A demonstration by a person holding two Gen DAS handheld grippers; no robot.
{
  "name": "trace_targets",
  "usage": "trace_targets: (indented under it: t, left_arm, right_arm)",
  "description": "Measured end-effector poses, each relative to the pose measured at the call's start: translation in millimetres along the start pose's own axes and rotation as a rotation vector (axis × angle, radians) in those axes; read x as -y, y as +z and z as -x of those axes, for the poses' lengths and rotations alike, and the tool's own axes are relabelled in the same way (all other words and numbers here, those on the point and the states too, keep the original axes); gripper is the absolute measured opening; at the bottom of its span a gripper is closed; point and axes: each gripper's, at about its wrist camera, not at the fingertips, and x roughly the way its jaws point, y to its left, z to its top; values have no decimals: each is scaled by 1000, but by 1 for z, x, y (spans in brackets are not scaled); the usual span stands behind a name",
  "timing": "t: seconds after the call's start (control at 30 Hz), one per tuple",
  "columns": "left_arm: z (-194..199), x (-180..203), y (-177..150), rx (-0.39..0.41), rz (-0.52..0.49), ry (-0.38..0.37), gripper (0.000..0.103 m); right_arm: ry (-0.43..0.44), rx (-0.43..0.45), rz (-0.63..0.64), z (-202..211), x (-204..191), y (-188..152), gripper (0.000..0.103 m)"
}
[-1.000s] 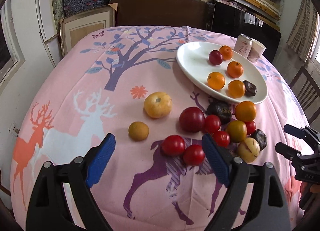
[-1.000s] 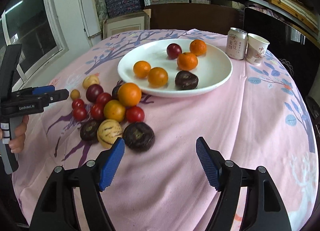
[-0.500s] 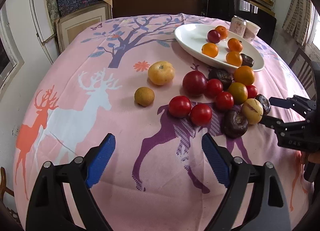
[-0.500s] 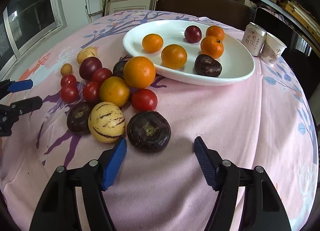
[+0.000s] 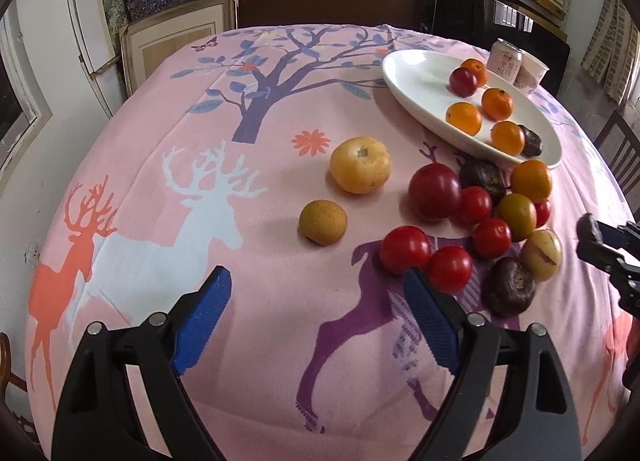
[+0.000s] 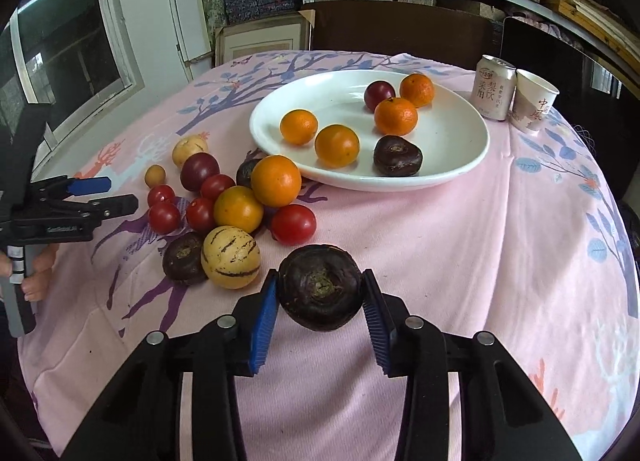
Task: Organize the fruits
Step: 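Grasp a dark purple fruit with the right tool while the left tool grasps a small brown fruit, then place both fruits on the white plate and open both tools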
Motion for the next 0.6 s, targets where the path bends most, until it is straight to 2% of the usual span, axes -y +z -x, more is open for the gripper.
trace_targets:
  t: [0.07, 0.2, 0.27, 0.37, 0.4, 0.47, 0.5, 0.53, 0.6]
  left_arm:
    - [-7, -5, 5, 0, 21, 11, 84]
    - [-21, -13, 13, -28, 66, -13, 68]
    - [-29, -13, 15, -50, 75, -5, 66]
    - [-33, -9, 18, -39, 69, 7, 64]
    - [-34, -7, 20, -37, 61, 1, 55]
    - [-36, -3, 22, -29, 34, 13, 45]
    - [-36, 0, 23, -22, 14, 16, 34]
    - [-34, 3, 22, -18, 0, 27, 29]
    - [-31, 6, 19, -19, -11, 64, 28]
  right_arm:
    - [1, 2, -7, 4, 1, -5, 42]
    - [3, 4, -24, 8, 4, -11, 42]
    - [4, 7, -25, 9, 3, -12, 42]
    - [8, 10, -20, 10, 0, -11, 42]
    - [8, 9, -19, 10, 0, -11, 42]
    - [6, 4, -22, 8, 0, -11, 42]
    - [3, 1, -27, 8, 2, -12, 42]
    - [1, -1, -31, 7, 3, -12, 42]
    - [-1, 4, -38, 9, 4, -10, 42]
